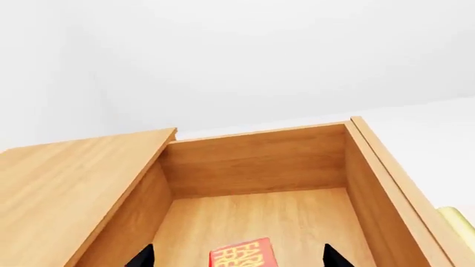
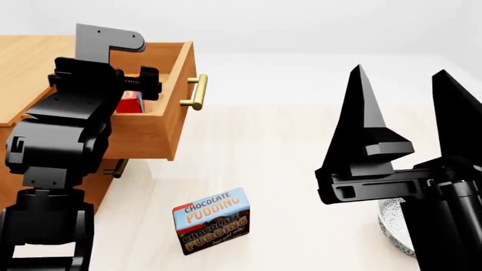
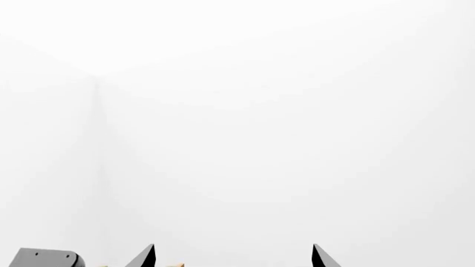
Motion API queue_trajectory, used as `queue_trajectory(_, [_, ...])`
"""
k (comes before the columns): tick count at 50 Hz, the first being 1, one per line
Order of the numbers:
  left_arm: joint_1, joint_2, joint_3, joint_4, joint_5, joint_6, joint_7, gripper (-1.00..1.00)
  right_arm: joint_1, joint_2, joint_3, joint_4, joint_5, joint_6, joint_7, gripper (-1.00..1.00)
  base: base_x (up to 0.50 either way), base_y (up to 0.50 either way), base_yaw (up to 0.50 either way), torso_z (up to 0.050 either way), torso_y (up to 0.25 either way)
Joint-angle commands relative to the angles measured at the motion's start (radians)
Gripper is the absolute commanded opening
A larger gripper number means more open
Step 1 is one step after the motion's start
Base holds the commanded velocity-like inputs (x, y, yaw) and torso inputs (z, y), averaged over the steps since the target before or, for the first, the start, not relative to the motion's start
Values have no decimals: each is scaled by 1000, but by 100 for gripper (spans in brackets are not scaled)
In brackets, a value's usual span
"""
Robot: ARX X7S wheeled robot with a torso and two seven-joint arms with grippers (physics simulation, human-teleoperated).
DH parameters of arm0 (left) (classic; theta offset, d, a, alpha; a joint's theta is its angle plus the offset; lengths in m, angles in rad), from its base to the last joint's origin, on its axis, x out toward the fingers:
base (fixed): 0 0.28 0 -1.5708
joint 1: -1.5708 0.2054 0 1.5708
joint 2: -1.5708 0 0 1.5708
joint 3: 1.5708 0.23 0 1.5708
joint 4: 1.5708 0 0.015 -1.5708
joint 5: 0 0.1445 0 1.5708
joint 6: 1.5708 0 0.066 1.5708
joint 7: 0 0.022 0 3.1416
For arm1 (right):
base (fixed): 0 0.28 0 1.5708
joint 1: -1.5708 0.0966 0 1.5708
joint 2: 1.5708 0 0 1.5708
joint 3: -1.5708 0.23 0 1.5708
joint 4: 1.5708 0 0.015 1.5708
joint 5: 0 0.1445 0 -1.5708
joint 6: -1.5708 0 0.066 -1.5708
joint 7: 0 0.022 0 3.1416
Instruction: Put the butter at the back in the top drawer of the cabinet and close it.
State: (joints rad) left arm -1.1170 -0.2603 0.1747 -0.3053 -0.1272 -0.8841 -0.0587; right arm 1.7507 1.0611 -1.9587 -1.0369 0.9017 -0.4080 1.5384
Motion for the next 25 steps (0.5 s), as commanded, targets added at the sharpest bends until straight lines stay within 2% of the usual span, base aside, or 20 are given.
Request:
queue_trajectory(1, [-1, -4, 5, 28, 5, -9, -13, 100, -1, -4, 0, -1, -1, 3, 4, 100, 0, 0, 0, 0, 0])
queue_trajectory(13, [19, -5, 1, 198, -30, -60, 6, 100, -1, -8, 4, -1, 2, 5, 5, 100, 0, 0, 0, 0, 0])
queue_trajectory(25, [75, -1, -9, 462, -91, -134, 29, 100, 28, -18, -17, -7, 4, 3, 18, 100, 0, 0, 0, 0, 0])
